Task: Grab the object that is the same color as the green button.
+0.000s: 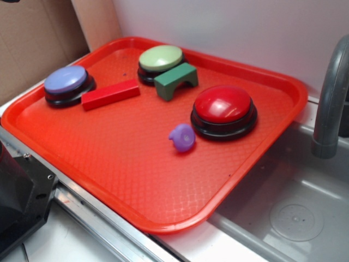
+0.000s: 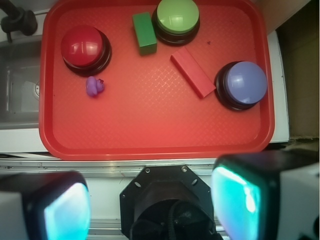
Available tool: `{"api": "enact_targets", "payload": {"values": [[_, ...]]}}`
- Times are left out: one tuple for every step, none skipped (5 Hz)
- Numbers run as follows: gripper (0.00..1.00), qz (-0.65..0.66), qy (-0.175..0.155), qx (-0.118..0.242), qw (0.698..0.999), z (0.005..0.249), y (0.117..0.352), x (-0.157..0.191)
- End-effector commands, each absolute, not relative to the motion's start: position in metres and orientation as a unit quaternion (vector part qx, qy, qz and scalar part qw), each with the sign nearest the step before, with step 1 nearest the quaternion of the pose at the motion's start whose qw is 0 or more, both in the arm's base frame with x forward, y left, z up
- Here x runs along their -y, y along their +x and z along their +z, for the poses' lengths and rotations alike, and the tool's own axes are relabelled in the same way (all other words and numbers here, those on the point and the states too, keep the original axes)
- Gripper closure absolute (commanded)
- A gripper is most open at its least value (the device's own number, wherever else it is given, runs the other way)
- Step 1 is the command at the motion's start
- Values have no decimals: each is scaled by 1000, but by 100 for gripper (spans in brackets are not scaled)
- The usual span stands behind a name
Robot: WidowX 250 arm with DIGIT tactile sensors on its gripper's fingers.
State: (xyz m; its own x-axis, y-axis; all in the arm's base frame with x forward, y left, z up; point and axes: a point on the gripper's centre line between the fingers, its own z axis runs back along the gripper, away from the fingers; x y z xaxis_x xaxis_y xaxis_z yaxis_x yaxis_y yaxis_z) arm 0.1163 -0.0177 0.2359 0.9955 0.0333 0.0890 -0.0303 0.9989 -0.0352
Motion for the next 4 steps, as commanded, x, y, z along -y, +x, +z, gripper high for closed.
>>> {"api": "enact_targets", "payload": {"values": [[0,16,-17,45,999,236,116,18],[0,14,-21,54,998,226,147,15],[0,19,-13,53,998,206,178,15],[0,38,-29,54,997,181,206,12]]}}
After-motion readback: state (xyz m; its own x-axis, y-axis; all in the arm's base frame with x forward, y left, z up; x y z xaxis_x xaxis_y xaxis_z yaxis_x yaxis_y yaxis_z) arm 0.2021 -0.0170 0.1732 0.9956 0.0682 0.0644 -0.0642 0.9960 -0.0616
